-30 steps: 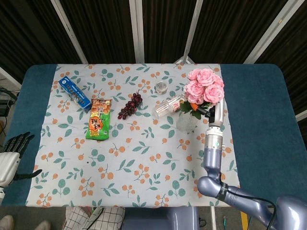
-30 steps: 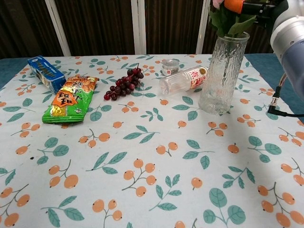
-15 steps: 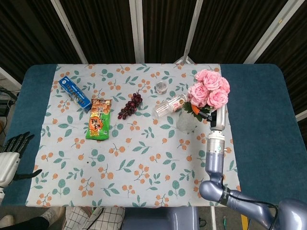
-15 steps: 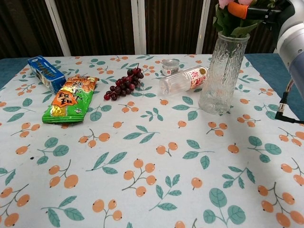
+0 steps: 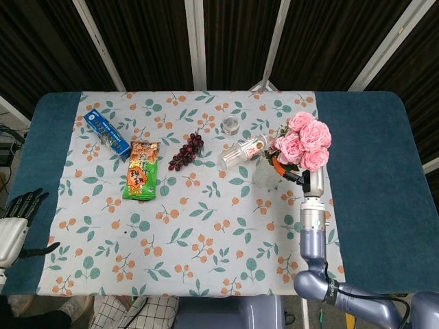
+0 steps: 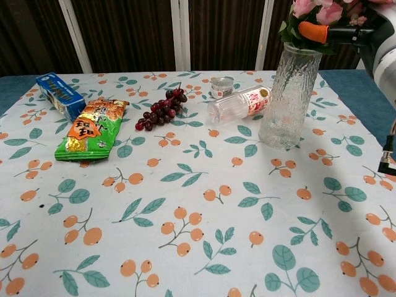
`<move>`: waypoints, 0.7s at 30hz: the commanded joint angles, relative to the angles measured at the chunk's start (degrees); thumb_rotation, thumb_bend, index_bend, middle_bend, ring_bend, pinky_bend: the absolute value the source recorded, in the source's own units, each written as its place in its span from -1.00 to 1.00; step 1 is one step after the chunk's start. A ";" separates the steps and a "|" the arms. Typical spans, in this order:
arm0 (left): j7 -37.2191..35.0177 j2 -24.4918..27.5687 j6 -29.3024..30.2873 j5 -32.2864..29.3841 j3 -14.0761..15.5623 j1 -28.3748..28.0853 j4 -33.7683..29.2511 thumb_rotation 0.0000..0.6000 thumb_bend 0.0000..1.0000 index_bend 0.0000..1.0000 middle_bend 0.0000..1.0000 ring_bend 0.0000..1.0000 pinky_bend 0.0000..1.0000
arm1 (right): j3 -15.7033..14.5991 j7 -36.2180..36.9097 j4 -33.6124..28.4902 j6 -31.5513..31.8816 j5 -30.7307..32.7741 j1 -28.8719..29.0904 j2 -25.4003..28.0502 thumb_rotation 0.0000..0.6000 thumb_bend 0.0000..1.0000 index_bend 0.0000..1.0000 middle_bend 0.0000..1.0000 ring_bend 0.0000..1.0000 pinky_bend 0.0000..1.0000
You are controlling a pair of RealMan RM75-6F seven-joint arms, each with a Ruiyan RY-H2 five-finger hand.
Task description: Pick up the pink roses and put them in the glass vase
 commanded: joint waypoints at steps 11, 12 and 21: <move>0.18 -0.02 0.02 0.00 0.03 0.02 -0.08 1.00 -1.00 -1.00 -1.00 -1.00 -1.00 | -4.74 -2.75 -6.47 -2.88 -2.35 -4.58 7.24 1.00 -0.42 -1.00 -1.00 -1.00 -1.00; 0.19 -0.03 0.01 0.01 0.04 0.02 -0.08 1.00 -1.00 -1.00 -1.00 -1.00 -1.00 | -5.10 -2.84 -6.89 -2.94 -2.51 -5.05 7.90 1.00 -0.43 -1.00 -1.00 -1.00 -1.00; 0.60 -0.04 0.12 -0.02 0.08 0.11 -0.12 1.00 -1.00 -1.00 -1.00 -1.00 -1.00 | -10.80 -5.98 -8.17 -4.50 -4.82 -10.61 17.72 1.00 -0.42 -1.00 -1.00 -1.00 -1.00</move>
